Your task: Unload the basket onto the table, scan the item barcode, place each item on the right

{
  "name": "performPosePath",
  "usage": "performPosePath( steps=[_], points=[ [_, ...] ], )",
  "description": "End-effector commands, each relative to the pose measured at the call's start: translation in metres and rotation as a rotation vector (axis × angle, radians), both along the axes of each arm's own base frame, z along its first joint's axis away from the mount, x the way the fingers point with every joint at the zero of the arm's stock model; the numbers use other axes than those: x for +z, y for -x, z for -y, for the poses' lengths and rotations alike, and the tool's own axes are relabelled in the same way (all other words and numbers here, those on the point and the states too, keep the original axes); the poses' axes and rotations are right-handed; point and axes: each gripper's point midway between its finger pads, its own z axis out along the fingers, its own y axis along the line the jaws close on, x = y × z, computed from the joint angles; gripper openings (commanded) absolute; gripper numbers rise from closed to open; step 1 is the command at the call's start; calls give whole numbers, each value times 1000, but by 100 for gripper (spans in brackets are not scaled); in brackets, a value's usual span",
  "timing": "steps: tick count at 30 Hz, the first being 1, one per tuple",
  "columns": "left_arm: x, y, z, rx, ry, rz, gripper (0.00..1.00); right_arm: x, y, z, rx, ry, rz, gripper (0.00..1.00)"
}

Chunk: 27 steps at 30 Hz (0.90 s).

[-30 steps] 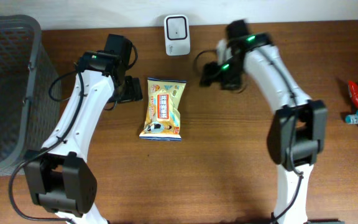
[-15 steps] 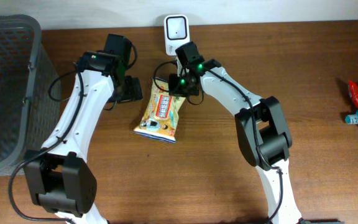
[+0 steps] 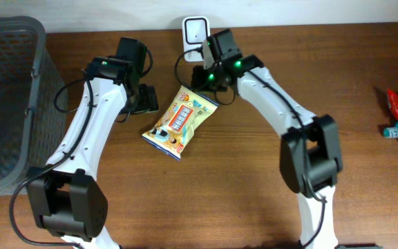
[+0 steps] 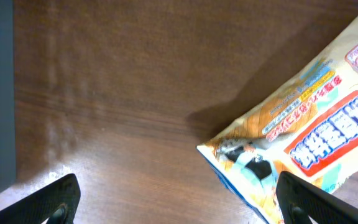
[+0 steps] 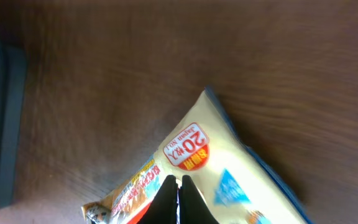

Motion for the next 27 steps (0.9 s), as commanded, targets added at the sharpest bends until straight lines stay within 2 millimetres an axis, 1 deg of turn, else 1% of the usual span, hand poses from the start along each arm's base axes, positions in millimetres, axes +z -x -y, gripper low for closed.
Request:
performPosePath(
  steps=[1,2,3,4,5,6,7,8,9,10,13,14,15,16,17,18,19,20,21,22,23,24,25,26,27],
  points=[
    [1,-1,0,0,4,2,99,-51,17,-24,28,-44,-134,4],
    [1,-1,0,0,4,2,99,-65,21,-23,24,-21,-157,4],
    [1,-1,0,0,4,2,99,-82,22,-6,-25,78,-177,4],
    [1,-1,0,0,4,2,99,-93,23,15,-81,189,-186,4],
    [1,-1,0,0,4,2,99,-102,28,48,-164,342,-209,4],
    [1,-1,0,0,4,2,99,-106,39,78,-203,476,-249,4],
    [1,-1,0,0,4,2,99,-105,55,105,-246,575,-311,4],
    [1,-1,0,0,4,2,99,-98,66,122,-288,642,-350,4],
    [1,-1,0,0,4,2,99,-82,74,129,-297,665,-360,4],
    [1,-1,0,0,4,2,99,-67,77,130,-299,659,-354,4],
    [1,-1,0,0,4,2,99,-22,73,128,-258,617,-257,4],
    [1,-1,0,0,4,2,99,-7,74,128,-242,604,-229,8],
    [1,-1,0,0,4,2,99,13,77,129,-247,589,-204,12],
    [1,-4,1,4,10,18,99,44,82,132,-261,560,-157,20],
    [3,-14,3,3,20,58,99,71,83,135,-283,521,-102,63],
    [4,-15,4,3,22,64,99,95,78,145,-333,472,-51,65],
    [2,-15,16,32,101,63,99,99,74,156,-361,452,-52,62],
    [1,-12,40,41,246,38,99,93,72,167,-378,420,-101,37],
    [7,-19,64,22,386,55,99,86,73,178,-392,382,-160,31],
    [14,-31,76,-6,451,104,98,81,73,198,-397,367,-199,34],
    [16,-38,83,-23,472,129,0,80,74,216,-435,368,-225,40],
    [12,-42,97,-55,480,138,0,80,72,224,-455,364,-229,23],
    [4,-46,111,-104,478,139,0,79,69,227,-463,362,-226,4],
    [-19,-49,136,-202,467,118,0,75,64,219,-416,349,-212,4],
    [-35,-51,151,-271,454,107,0,67,60,206,-364,315,-214,4]
  ],
)
